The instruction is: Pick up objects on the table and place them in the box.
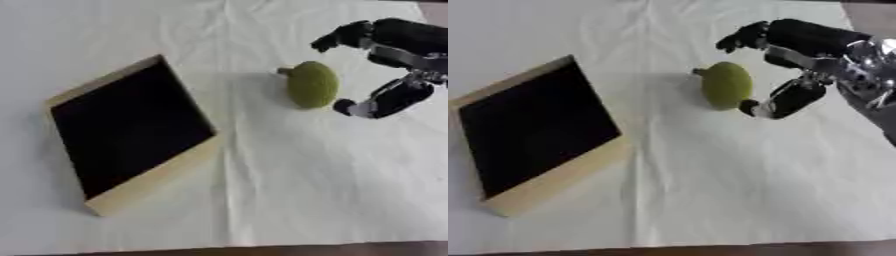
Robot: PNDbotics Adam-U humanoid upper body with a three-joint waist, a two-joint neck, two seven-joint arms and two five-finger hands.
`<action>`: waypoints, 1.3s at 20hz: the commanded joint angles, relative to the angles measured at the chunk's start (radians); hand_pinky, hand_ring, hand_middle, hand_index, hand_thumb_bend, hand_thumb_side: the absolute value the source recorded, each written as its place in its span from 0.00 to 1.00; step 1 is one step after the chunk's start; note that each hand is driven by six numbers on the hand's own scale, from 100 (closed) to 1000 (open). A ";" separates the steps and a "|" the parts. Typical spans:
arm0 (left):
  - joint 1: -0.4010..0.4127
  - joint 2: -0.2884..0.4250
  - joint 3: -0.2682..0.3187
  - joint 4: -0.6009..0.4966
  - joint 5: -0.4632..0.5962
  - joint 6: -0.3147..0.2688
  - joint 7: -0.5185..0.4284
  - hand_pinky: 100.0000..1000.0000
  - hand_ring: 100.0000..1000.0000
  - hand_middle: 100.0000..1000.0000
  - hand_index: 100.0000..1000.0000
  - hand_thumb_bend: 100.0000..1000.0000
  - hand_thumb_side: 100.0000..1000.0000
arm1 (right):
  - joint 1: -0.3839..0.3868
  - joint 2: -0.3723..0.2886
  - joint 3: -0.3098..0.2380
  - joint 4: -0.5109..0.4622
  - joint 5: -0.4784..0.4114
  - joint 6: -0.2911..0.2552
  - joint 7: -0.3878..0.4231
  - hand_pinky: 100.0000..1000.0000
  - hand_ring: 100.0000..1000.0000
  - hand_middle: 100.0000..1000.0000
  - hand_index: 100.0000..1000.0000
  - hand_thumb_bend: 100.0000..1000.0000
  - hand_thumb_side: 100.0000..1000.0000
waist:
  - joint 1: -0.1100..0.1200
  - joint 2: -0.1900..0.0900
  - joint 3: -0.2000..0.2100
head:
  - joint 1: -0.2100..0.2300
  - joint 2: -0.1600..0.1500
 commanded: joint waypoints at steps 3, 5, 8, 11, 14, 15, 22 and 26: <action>-0.010 0.013 0.001 -0.015 0.004 0.000 -0.005 0.54 0.58 0.60 0.71 0.97 0.81 | -0.018 -0.009 0.001 -0.015 0.019 0.057 0.024 0.88 0.87 0.80 0.93 0.35 0.00 | -0.012 -0.022 0.003 | -0.004 -0.010; -0.011 0.012 0.001 -0.015 0.004 0.000 -0.005 0.54 0.58 0.60 0.71 0.97 0.81 | -0.022 -0.003 0.005 -0.012 0.023 0.075 0.033 0.88 0.87 0.80 0.93 0.35 0.00 | -0.011 -0.020 0.004 | -0.004 -0.011; -0.012 0.010 0.001 -0.015 0.005 0.000 -0.006 0.54 0.58 0.60 0.71 0.97 0.81 | -0.032 0.006 0.009 0.011 0.039 0.090 0.040 0.88 0.87 0.80 0.93 0.36 0.00 | -0.011 -0.018 0.006 | -0.007 -0.013; -0.011 0.008 0.001 -0.015 0.006 0.000 -0.006 0.54 0.58 0.60 0.71 0.97 0.80 | -0.043 0.019 0.013 0.055 0.053 0.096 0.039 0.88 0.87 0.80 0.93 0.36 0.00 | -0.010 -0.014 0.008 | -0.009 -0.016; -0.011 0.006 0.001 -0.015 0.006 0.001 -0.005 0.53 0.58 0.60 0.71 0.97 0.80 | -0.055 0.030 0.015 0.092 0.067 0.094 0.029 0.88 0.87 0.81 0.93 0.36 0.00 | -0.009 -0.010 0.010 | -0.013 -0.020; -0.011 0.005 0.001 -0.015 0.006 0.001 -0.005 0.53 0.58 0.60 0.71 0.97 0.80 | -0.059 0.034 0.015 0.103 0.071 0.093 0.025 0.88 0.87 0.81 0.93 0.36 0.00 | -0.009 -0.009 0.011 | -0.014 -0.021; -0.012 0.000 0.001 -0.015 0.008 0.003 -0.006 0.53 0.58 0.60 0.70 0.97 0.80 | -0.087 0.064 0.022 0.191 0.102 0.096 0.011 0.88 0.87 0.81 0.93 0.35 0.00 | -0.006 -0.003 0.013 | -0.019 -0.027; -0.011 -0.004 0.001 -0.015 0.009 0.004 -0.005 0.53 0.58 0.60 0.70 0.97 0.80 | -0.095 0.079 0.033 0.224 0.084 0.085 0.021 0.88 0.87 0.79 0.92 0.35 0.01 | -0.005 0.001 0.015 | -0.021 -0.027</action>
